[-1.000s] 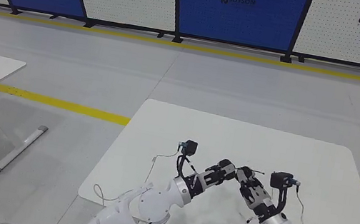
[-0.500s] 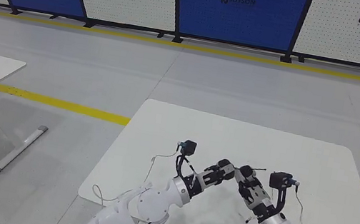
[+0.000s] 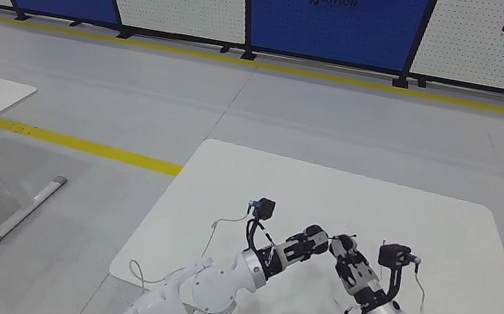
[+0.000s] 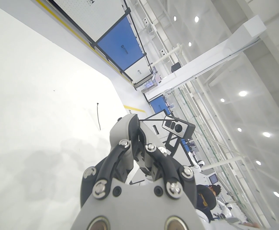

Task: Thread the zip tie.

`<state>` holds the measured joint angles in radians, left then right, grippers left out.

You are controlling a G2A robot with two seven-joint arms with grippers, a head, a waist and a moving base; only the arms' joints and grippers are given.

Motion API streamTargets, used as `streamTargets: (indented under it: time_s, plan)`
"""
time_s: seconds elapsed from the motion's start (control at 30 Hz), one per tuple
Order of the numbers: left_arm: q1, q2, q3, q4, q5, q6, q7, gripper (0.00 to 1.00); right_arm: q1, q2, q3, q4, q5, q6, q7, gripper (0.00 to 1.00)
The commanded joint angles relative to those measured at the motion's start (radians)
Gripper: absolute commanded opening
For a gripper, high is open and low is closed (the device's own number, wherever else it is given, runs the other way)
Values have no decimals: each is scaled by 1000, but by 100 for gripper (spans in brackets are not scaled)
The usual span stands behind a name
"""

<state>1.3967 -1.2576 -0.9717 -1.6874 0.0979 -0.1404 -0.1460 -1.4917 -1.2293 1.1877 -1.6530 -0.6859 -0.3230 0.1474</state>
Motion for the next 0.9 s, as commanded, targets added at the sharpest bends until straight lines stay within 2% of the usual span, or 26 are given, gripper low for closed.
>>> streamTargets:
  time_s: [0.0,0.07,0.4,0.43,0.47,0.53,0.87]
  plan:
    - [0,0,2,1,0,1,1,23,-1,0,0,-1,-1,0,0,0]
    - [-2,-1,7,3,4,9,-5,33,-3,0,0,-2,-3,0,0,0]
    - [-14,-4,23,7,19,22,-5,15,-11,3,9,-15,-8,-11,4,0]
    - [-15,-4,24,7,20,24,-4,12,-11,3,10,-16,-8,-11,5,0]
    - [-16,-5,25,7,22,25,-5,4,-12,3,11,-17,-9,-12,5,0]
    - [-19,-6,28,8,23,29,-6,0,-12,4,12,-19,-8,-14,6,0]
    - [-28,-7,33,11,24,40,-13,0,-10,4,14,-23,-12,-13,13,0]
